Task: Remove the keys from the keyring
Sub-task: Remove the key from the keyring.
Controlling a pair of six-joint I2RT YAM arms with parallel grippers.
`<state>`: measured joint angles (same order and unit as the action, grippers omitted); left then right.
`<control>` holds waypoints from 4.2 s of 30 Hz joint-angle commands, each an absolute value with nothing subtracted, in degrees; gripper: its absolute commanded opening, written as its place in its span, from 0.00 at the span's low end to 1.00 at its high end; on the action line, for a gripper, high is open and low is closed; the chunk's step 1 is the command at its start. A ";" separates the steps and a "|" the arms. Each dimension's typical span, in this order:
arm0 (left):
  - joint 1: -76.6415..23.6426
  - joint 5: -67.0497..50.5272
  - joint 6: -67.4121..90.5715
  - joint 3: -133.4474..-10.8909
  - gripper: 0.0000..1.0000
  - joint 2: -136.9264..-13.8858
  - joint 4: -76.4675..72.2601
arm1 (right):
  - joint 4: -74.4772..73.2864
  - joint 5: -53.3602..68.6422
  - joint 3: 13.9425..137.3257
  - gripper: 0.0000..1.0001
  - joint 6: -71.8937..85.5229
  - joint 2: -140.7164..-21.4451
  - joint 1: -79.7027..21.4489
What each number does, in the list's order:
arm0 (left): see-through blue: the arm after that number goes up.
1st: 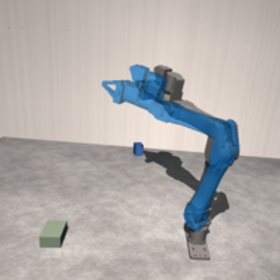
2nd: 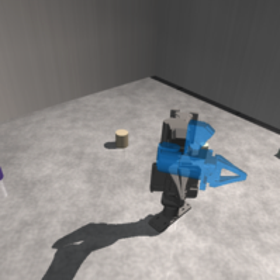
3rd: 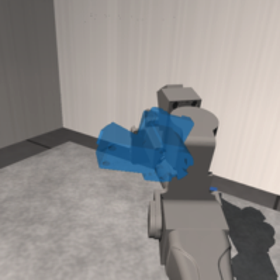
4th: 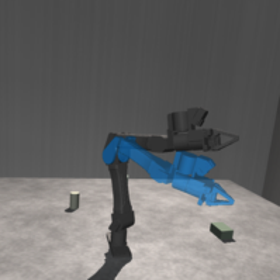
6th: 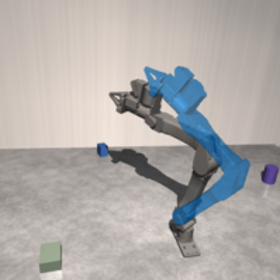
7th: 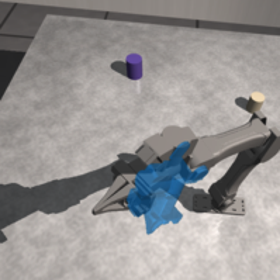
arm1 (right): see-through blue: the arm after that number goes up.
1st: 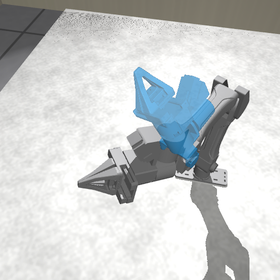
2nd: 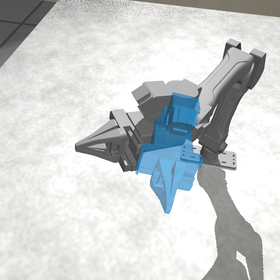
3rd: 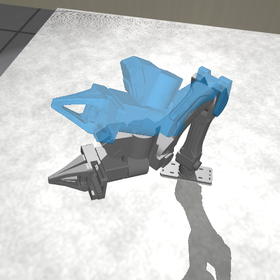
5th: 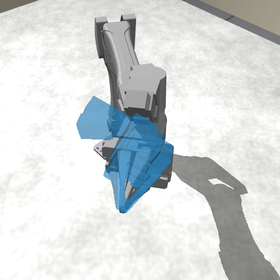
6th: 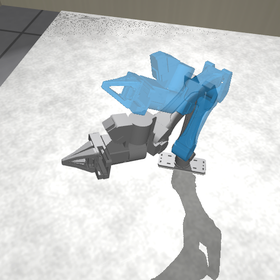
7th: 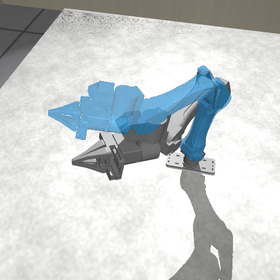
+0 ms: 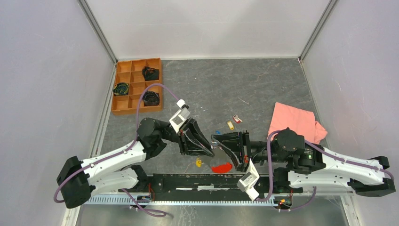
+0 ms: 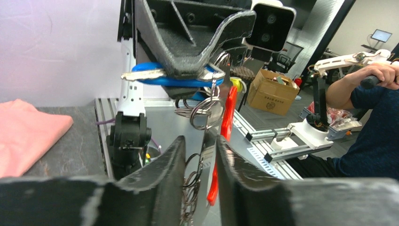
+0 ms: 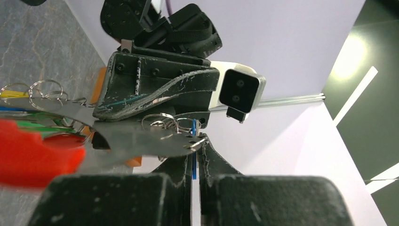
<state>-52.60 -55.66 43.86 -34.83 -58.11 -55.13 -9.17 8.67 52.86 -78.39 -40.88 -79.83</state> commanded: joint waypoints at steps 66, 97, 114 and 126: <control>-53.00 -40.23 14.54 -41.32 0.36 -45.68 -7.94 | 2.09 -12.96 43.04 0.01 -76.37 -39.59 -93.43; -53.00 -49.79 12.99 -41.99 0.28 -36.09 -20.21 | 8.61 -6.21 42.19 0.01 -72.97 -36.33 -93.48; -53.26 -53.86 18.99 -40.71 0.31 -43.52 -26.50 | 8.79 -5.54 42.98 0.01 -73.56 -37.59 -93.42; -53.31 -53.32 18.01 -40.02 0.31 -45.26 -26.10 | 8.96 -5.33 42.91 0.01 -73.78 -37.27 -93.43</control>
